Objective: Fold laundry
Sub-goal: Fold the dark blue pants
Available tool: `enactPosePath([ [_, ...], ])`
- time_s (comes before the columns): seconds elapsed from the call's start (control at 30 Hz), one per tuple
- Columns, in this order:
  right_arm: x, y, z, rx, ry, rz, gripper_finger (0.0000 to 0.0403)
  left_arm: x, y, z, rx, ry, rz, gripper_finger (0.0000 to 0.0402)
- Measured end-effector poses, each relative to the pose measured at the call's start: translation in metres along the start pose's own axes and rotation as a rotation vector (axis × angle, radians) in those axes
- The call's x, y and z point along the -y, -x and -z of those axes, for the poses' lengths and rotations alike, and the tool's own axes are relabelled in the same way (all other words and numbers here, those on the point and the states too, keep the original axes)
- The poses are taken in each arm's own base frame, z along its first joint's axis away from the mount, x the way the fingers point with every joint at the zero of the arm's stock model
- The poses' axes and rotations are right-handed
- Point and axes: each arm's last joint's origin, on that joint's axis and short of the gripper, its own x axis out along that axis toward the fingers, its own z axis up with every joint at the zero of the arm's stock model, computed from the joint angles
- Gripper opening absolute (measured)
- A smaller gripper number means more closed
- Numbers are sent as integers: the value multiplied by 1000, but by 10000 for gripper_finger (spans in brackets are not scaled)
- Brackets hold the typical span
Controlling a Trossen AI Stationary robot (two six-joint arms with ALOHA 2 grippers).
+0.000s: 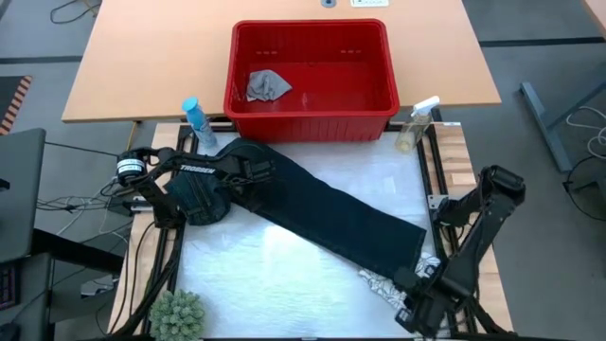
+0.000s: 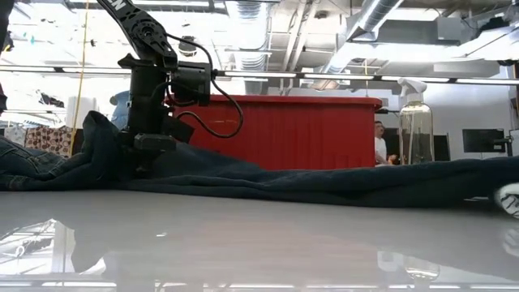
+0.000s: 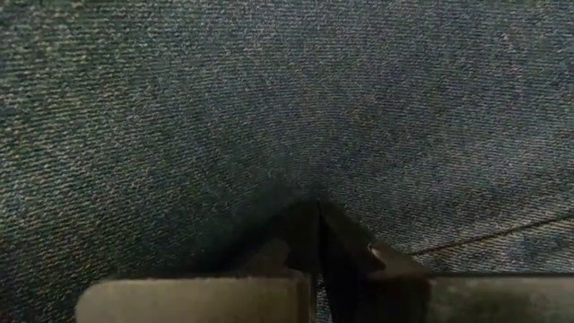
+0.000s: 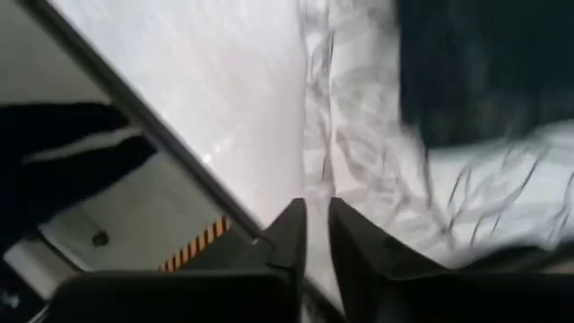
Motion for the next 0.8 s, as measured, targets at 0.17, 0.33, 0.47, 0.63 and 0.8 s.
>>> enactPosePath([
  [0.17, -1, 1, -33, 3, 176, 1, 141, 0, 0, 0, 0, -1, 0, 0],
  [0.33, -3, -8, -50, -21, 372, 42, 232, 0, 0, 0, -1, -1, 2, 0],
  [0.47, -6, -22, -58, -43, 460, 84, 291, 0, 0, 0, -2, -1, 4, 0],
  [0.63, -2, -36, -65, -83, 490, 186, 321, 0, 0, 0, -2, 0, 3, 0],
  [0.8, 6, -43, -65, -125, 470, 313, 320, 0, 0, 0, -2, 0, 4, 0],
])
